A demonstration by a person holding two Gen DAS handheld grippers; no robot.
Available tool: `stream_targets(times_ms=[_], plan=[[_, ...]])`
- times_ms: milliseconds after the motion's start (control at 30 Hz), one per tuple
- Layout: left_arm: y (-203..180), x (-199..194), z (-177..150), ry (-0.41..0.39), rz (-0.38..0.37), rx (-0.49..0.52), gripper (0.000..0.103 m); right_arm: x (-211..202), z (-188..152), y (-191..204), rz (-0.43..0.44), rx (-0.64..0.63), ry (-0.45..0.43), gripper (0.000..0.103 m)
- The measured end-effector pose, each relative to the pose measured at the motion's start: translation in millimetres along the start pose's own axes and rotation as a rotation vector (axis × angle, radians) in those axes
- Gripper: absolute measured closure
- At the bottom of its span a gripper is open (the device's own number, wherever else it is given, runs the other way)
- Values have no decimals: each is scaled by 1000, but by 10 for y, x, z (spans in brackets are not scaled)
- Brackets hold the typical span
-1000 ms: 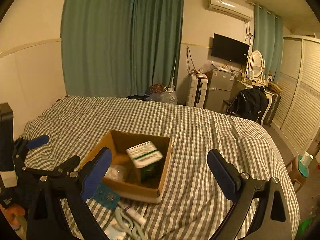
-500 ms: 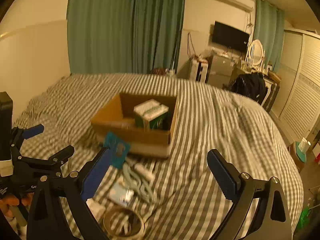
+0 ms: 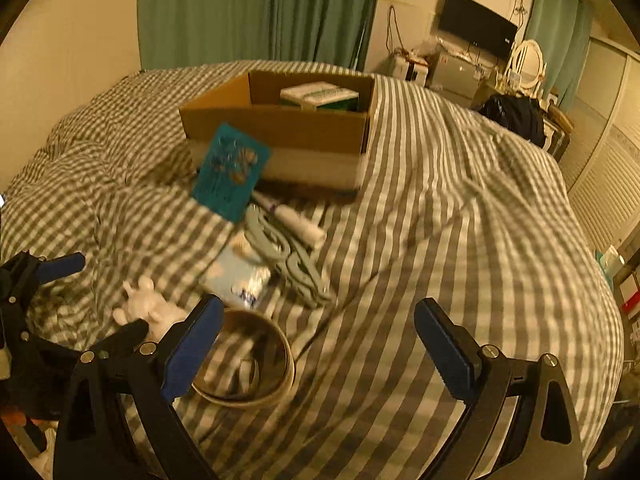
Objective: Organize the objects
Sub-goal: 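Grasp the white sheep figurine with the left tool while the right tool grasps the tape roll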
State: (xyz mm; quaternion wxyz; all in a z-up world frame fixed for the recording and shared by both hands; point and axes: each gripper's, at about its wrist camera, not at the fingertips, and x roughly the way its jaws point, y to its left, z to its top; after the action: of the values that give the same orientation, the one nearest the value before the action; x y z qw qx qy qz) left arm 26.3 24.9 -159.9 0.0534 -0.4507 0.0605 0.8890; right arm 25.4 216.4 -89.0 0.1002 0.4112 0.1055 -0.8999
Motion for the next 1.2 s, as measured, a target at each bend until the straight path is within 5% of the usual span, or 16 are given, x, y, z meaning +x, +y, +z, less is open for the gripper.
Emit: stream_targets(times_ms=[267, 400, 767, 1200], plan=[[-109, 376, -32, 73, -30, 35, 4, 63, -25, 23, 3, 2, 18, 6], [18, 319, -11, 38, -87, -19, 37, 85, -41, 99, 14, -19, 31, 6], [458, -4, 24, -51, -13, -138, 36, 341, -158, 434, 94, -86, 120, 6], [402, 9, 3, -52, -21, -110, 37, 594, -317, 593, 89, -126, 208, 8]])
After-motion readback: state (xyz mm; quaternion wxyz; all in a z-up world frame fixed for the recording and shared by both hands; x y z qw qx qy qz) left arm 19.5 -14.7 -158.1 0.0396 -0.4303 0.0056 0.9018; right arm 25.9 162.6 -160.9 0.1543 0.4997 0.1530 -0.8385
